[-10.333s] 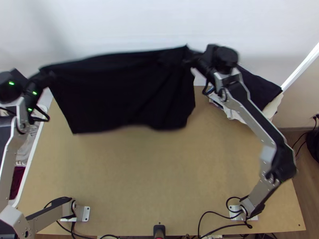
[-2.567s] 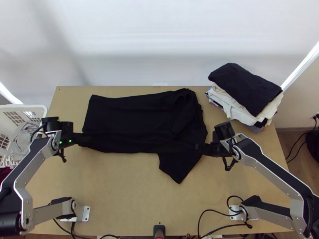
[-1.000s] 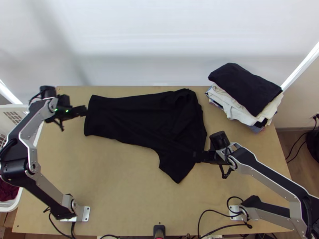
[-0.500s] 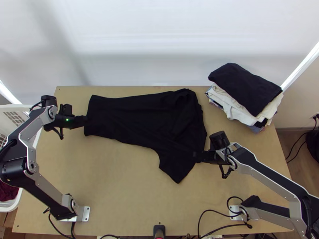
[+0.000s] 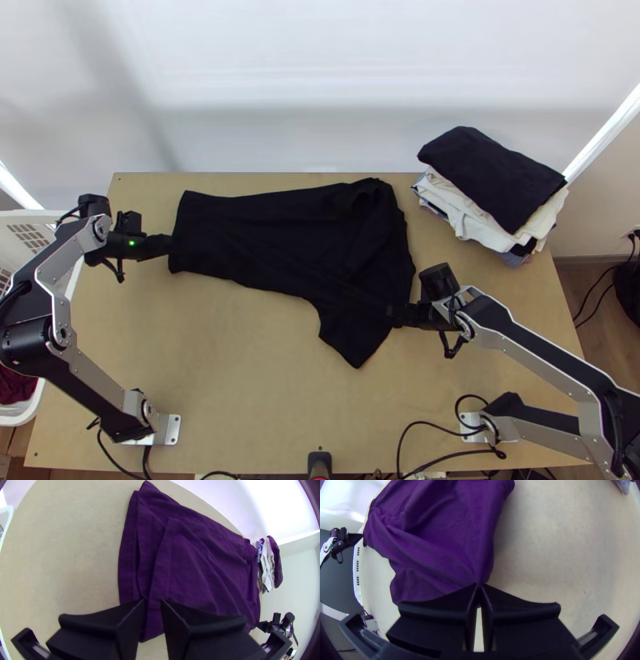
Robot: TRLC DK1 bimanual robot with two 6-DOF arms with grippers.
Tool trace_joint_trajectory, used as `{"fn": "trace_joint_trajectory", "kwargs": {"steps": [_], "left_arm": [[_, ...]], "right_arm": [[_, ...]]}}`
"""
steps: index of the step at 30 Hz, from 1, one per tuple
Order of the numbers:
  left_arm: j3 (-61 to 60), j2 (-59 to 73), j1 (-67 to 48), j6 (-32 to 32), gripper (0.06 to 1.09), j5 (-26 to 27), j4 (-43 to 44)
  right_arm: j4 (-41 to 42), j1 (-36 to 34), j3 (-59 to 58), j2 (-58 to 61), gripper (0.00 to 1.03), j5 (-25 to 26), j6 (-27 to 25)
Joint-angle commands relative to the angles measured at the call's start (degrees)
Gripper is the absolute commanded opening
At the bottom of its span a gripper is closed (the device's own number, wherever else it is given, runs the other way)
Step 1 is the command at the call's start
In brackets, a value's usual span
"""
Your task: Fold the t-shirt
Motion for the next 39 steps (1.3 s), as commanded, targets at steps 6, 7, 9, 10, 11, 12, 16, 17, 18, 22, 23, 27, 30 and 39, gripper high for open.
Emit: {"fn": "trace_joint_trajectory", "kwargs": {"steps": [6, 7, 9, 10, 11, 12, 16, 17, 18, 22, 23, 27, 30, 39], "left_arm": [[-2.73, 0.76, -1.35, 1.33, 0.38, -0.03, 1.86], [-2.73, 0.85, -1.44, 1.24, 0.38, -0.03, 1.95], [-2.82, 0.94, -1.61, 1.06, 0.38, -0.03, 2.21], [-2.91, 0.94, -1.7, 1.06, 0.37, -0.03, 2.3], [-2.91, 1.02, -1.79, 0.98, 0.38, -0.03, 2.48], [-2.91, 1.11, -1.96, 0.98, 0.37, -0.03, 2.48], [-3.26, 1.38, -2.14, 1.24, 0.37, -0.03, 2.83], [-3.34, 1.29, -2.23, 1.24, 0.36, -0.03, 2.83], [-3.34, 1.29, -2.31, 1.33, 0.29, -0.03, 2.83], [-4.31, 0.58, -2.67, 2.29, 0.1, -0.03, 2.83], [-4.75, 0.32, -2.75, 3.0, 0.1, -0.03, 2.83], [-4.05, -2.32, -2.49, 2.12, 0.1, -0.03, 2.83], [-0.97, -6.53, -1.35, -2.19, 0.1, -0.03, 2.83], [7.2, -21.21, -1.52, -17.48, 0.1, -14.44, 4.5]], "right_arm": [[-0.42, 0.3, -0.47, 1.06, 0.03, 0.99, 0.93], [-0.42, 0.3, -0.56, 1.06, 0.03, 0.99, 0.93], [-0.42, 0.3, -0.73, 1.06, 0.03, 0.99, 0.93], [-0.42, 0.3, -0.82, 1.06, 0.03, 0.99, 0.93], [-0.42, 0.3, -0.82, 1.06, 0.03, 0.99, 0.93], [-0.42, 0.3, -0.82, 1.06, 0.03, 0.99, 0.93], [-0.42, 0.22, -0.65, 1.06, 0.03, 0.99, 0.85], [-0.42, 0.13, -0.56, 1.06, 0.03, 0.99, 0.85], [-0.42, 0.13, -0.56, 0.97, 0.03, 0.99, 0.85], [-0.42, -0.05, -0.47, 0.7, 0.03, 0.99, 0.85], [-0.42, -0.05, -0.38, 0.7, 0.03, 0.99, 0.85], [-0.42, -0.31, -0.21, 0.18, 0.03, 0.99, 0.85], [-0.42, -0.84, 0.06, -0.7, 0.03, 1.07, 0.85], [-0.07, -4.7, 5.51, -4.83, 0.03, 2.74, -0.82]]}}
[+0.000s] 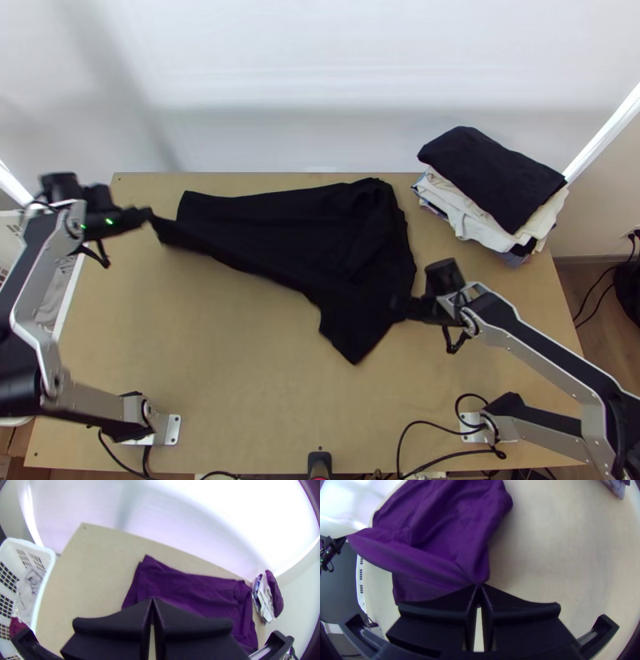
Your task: Fold the t-shirt
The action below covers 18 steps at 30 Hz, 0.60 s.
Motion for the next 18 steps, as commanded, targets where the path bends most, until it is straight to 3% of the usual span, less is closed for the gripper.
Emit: {"fn": "trace_joint_trajectory", "kwargs": {"steps": [1, 8, 18], "left_arm": [[3.47, -6.36, -0.91, -5.33, 0.1, -6.36, 0.52], [9.88, -12.95, -2.23, -6.47, 0.1, -13.13, -2.47], [19.64, -15.94, -6.8, -11.4, 0.1, -19.72, 1.49]], "right_arm": [[0.48, -2.5, 4.46, -3.99, 0.03, 2.42, -1.37], [5.84, -7.86, 15.71, -5.48, 0.03, 4.09, -10.34], [13.58, -14.1, 42.17, 5.07, 0.03, 4.09, -15.96]]}}
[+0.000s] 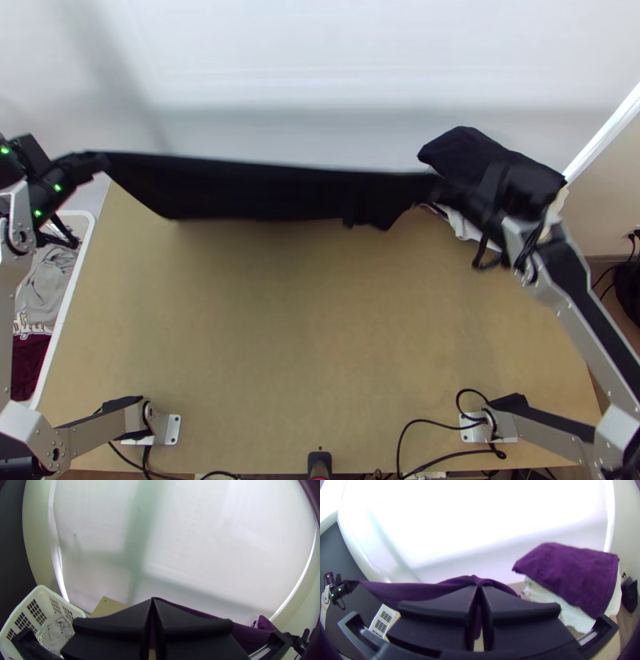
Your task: Fold the t-shirt
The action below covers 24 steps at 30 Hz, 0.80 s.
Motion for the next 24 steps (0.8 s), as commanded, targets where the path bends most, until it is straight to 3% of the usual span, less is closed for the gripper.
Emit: {"fn": "trace_joint_trajectory", "kwargs": {"steps": [1, 12, 17, 24], "left_arm": [[5.22, -1.42, -1.67, -2.46, 0.1, -2.65, 2.67], [13.92, -0.46, -7.82, -2.81, 0.1, -11.35, 11.55], [15.15, -2.66, -9.4, -2.54, 0.1, -13.2, 12.25], [15.06, -10.3, -9.4, -1.93, 0.1, -13.2, 13.66]], "right_arm": [[1.86, -2.04, 11.43, 4.35, 0.03, 1.25, -2.55], [3.79, -1.95, 39.47, 13.05, 0.03, 1.51, -4.74], [4.94, -1.86, 41.76, 10.68, 0.03, 2.39, -4.83], [2.21, -1.42, 37.18, -1.54, 0.03, 2.39, -4.83]]}}
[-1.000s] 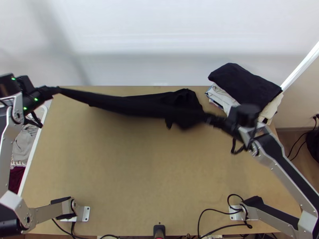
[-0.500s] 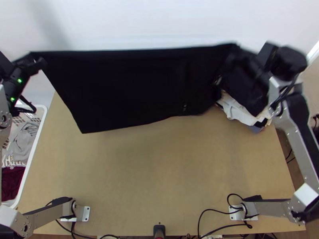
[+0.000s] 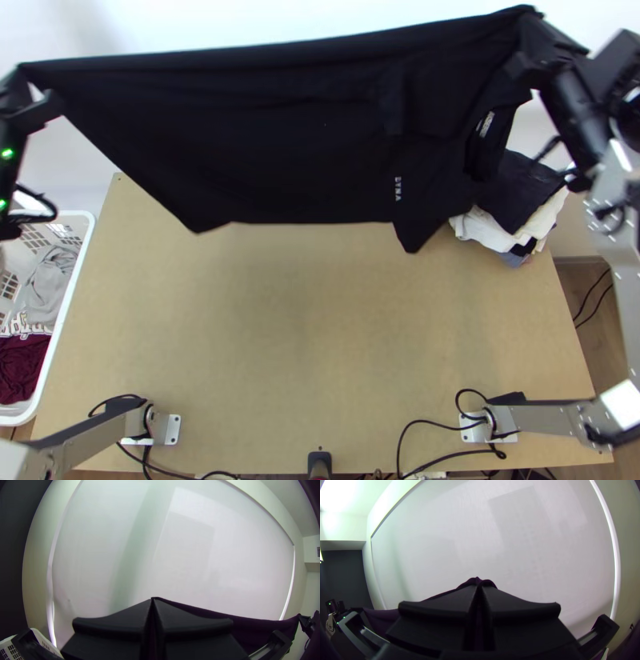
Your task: Fold the t-shirt
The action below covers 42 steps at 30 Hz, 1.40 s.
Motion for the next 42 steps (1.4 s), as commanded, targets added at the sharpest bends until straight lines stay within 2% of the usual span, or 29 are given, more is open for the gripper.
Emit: {"fn": "trace_joint_trajectory", "kwargs": {"steps": [1, 6, 12, 17, 22, 27, 32, 38, 42], "left_arm": [[1.62, -6.75, 0.13, 0.24, 0.1, -1.16, 2.29], [-0.05, -14.22, 0.21, 0.5, 0.1, -1.16, 1.59], [-6.64, -26.17, 0.92, 0.76, 0.1, -2.47, 0.27], [-13.5, -33.38, 1.01, 1.73, 0.1, -2.47, -4.13], [-23.69, -37.77, 1.36, 1.99, 0.1, -2.39, -5.18], [-39.43, -42.87, 0.74, 1.03, 0.1, -1.16, -5.45], [-51.29, -44.72, 0.74, -5.3, 0.1, 3.5, -10.37], [-61.13, -43.31, 0.83, -7.32, 0.1, 9.39, -11.33], [-63.51, -36.28, 0.74, -9.26, 0.1, 12.29, -10.28]], "right_arm": [[-0.28, 0.48, -3.19, -11.39, 0.03, 1.14, -0.72], [-4.68, 2.68, -13.3, -25.89, 0.03, 1.14, -1.16], [-16.9, 3.12, -16.29, -38.55, 0.03, 1.14, -1.07], [-26.39, 3.29, -15.41, -43.03, 0.03, 1.14, -0.99], [-29.55, 3.56, -16.64, -43.29, 0.03, 1.14, -0.99], [-28.94, 3.64, -25.69, -44.08, 0.03, 1.14, 0.51], [-24.28, 6.81, -41.6, -47.6, 0.03, 1.06, 4.64], [-16.9, 7.86, -60.94, -50.5, 0.03, -1.67, 8.68], [-10.39, 7.69, -68.94, -47.69, 0.03, -3.25, 10.53]]}}
